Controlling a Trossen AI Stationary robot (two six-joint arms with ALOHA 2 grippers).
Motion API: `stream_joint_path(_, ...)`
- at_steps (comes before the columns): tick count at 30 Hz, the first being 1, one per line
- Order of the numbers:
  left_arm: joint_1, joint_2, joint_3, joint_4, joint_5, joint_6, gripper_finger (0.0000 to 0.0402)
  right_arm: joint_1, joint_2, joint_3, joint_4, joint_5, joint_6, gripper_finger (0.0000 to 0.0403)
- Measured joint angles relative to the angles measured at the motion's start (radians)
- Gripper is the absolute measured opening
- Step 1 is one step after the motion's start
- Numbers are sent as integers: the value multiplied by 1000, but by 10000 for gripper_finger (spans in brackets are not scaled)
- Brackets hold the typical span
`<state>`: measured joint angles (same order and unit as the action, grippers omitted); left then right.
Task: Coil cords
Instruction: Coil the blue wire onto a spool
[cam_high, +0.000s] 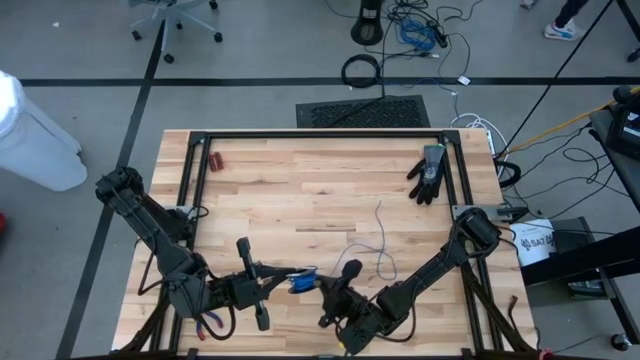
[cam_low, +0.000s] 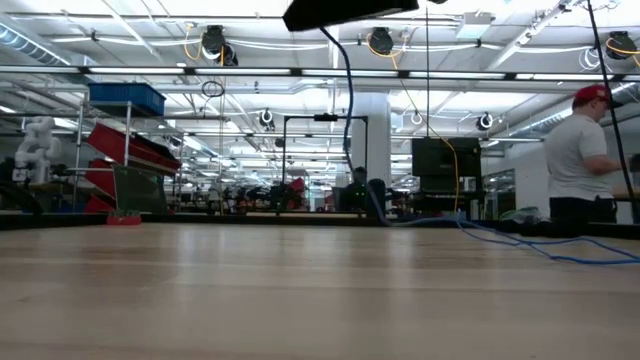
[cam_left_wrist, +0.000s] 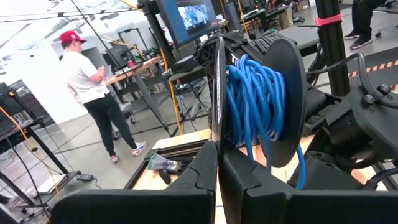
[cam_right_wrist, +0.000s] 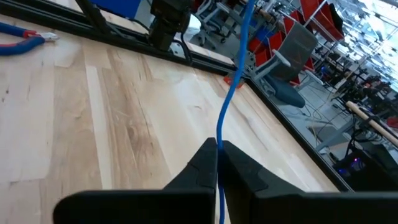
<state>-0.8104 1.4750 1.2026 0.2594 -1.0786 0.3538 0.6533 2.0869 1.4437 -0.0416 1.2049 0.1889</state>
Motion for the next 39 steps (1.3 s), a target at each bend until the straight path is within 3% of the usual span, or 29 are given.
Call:
stream_joint_path(8, -2, 0, 0, -17, 0, -1, 6, 5, -17, 0, -116, -7, 93, 2)
stream_joint_path(20, -45, 0, 0, -32, 0, 49, 6, 74, -164, 1, -375, -90, 444, 1)
stream_joint_path(26, -57, 0, 0, -38, 0, 54, 6, 126, -225, 1, -456, -81, 581, 0)
stream_joint_path(34, -63, 0, 0, -59, 90, 53, 6, 184, -297, 1, -637, 79, 787, 0)
stream_joint_path(39, -63, 0, 0, -94, 94, 55, 6, 214, -328, 1, -608, 135, 778, 0)
